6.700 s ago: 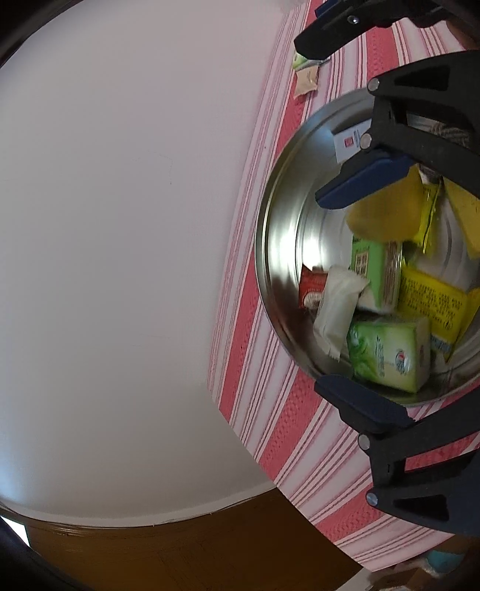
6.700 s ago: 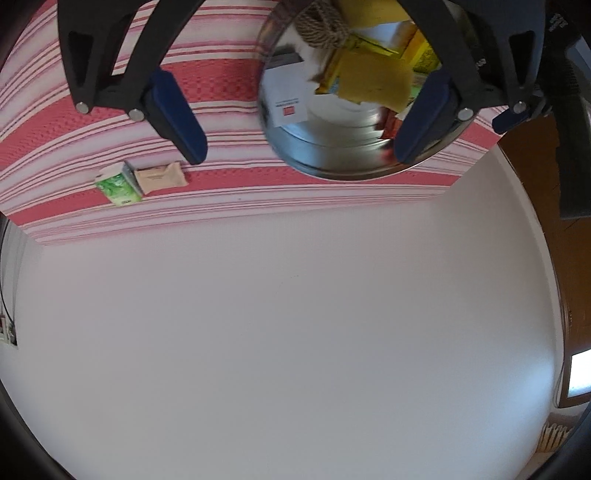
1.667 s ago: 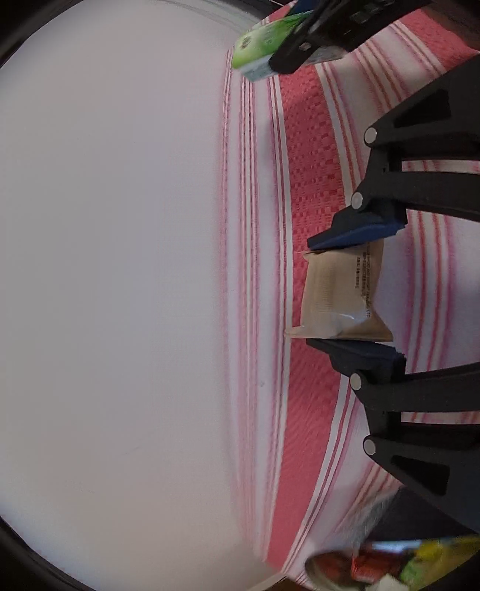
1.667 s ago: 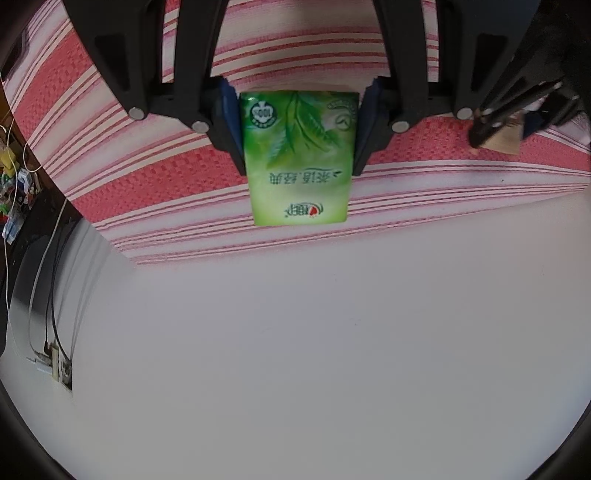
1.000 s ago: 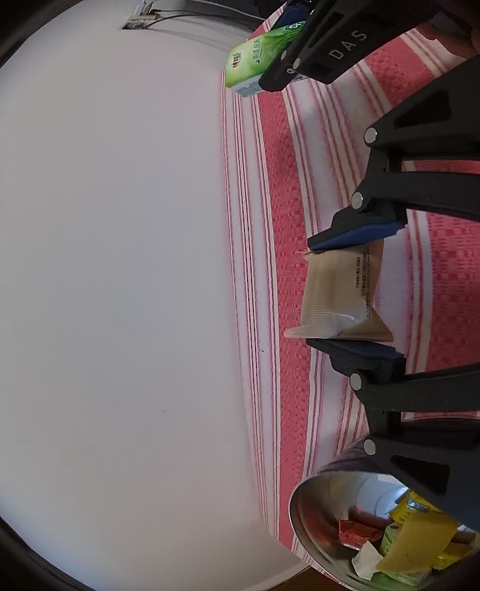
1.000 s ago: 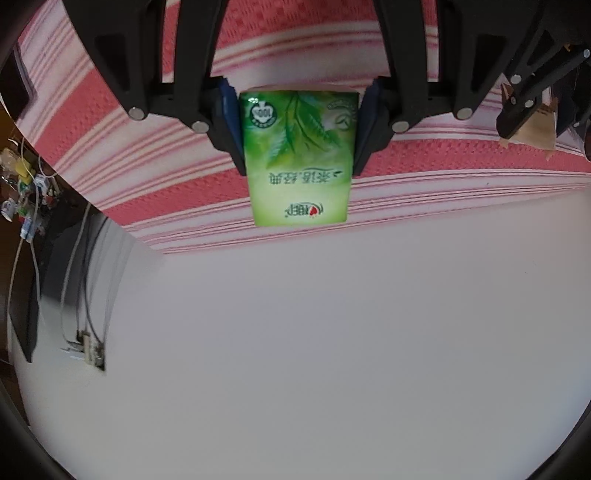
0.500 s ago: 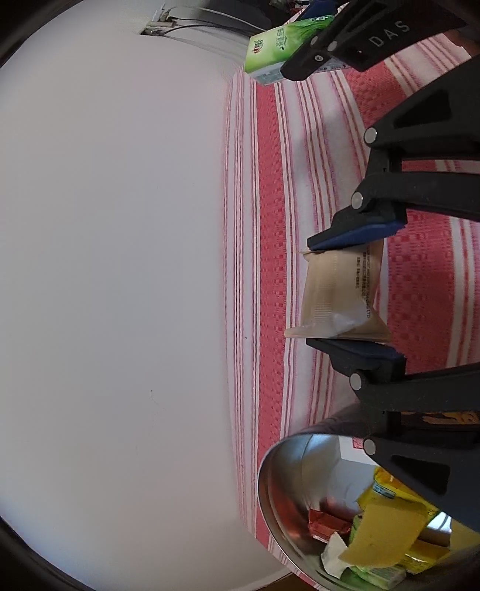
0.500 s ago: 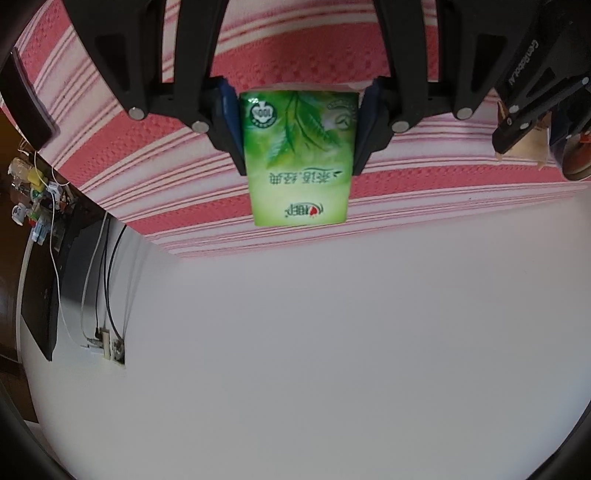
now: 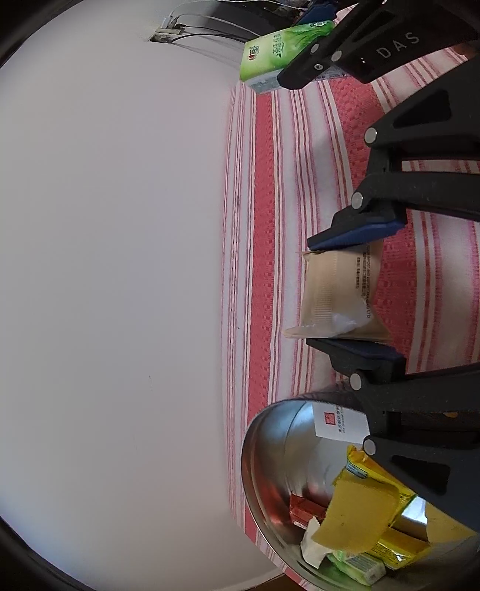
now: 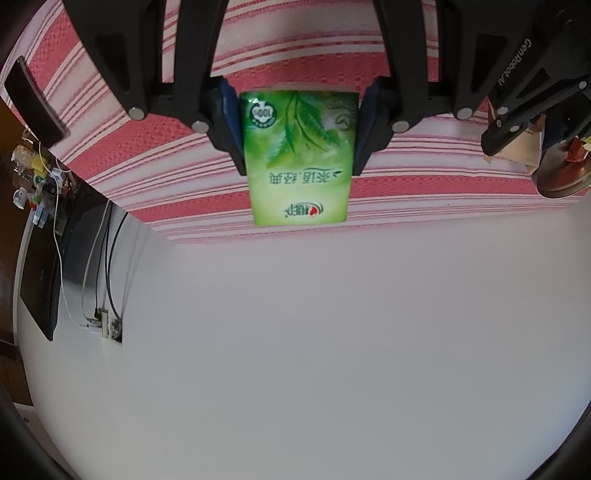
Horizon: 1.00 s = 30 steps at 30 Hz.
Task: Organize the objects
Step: 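Carry the beige packet and green tissue pack over the silver tin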
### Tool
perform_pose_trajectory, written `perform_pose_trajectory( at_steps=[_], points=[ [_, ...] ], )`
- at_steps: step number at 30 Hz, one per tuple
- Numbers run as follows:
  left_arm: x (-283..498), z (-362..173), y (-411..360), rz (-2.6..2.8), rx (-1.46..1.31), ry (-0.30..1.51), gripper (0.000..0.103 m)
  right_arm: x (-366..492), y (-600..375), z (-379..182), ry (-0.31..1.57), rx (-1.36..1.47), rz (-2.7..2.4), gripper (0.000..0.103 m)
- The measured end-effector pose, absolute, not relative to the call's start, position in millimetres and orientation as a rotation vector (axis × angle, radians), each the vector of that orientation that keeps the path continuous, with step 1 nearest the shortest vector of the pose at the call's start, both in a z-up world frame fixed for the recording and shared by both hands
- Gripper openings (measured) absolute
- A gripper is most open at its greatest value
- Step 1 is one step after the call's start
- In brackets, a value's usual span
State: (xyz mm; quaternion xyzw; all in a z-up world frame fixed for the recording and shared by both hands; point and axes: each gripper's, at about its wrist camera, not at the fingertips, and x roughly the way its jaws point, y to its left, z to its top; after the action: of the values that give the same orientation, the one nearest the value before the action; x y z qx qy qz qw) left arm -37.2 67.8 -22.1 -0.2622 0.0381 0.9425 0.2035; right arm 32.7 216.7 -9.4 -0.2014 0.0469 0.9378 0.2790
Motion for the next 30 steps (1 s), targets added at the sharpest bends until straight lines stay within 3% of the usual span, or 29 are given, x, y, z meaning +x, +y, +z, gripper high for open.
perform_pose_trajectory(
  at_steps=[15, 30],
  points=[
    [-7.9, -12.6, 54.7, 2.628, -0.728, 0.120, 0.047, 52.9, 186.8, -1.3, 0.128, -0.457, 2.515, 0.053],
    [27.1, 10.4, 28.8, 2.663, -0.684, 0.151, 0.047, 69.7, 155.5, 2.6, 0.269, -0.483, 2.585, 0.053]
  ],
)
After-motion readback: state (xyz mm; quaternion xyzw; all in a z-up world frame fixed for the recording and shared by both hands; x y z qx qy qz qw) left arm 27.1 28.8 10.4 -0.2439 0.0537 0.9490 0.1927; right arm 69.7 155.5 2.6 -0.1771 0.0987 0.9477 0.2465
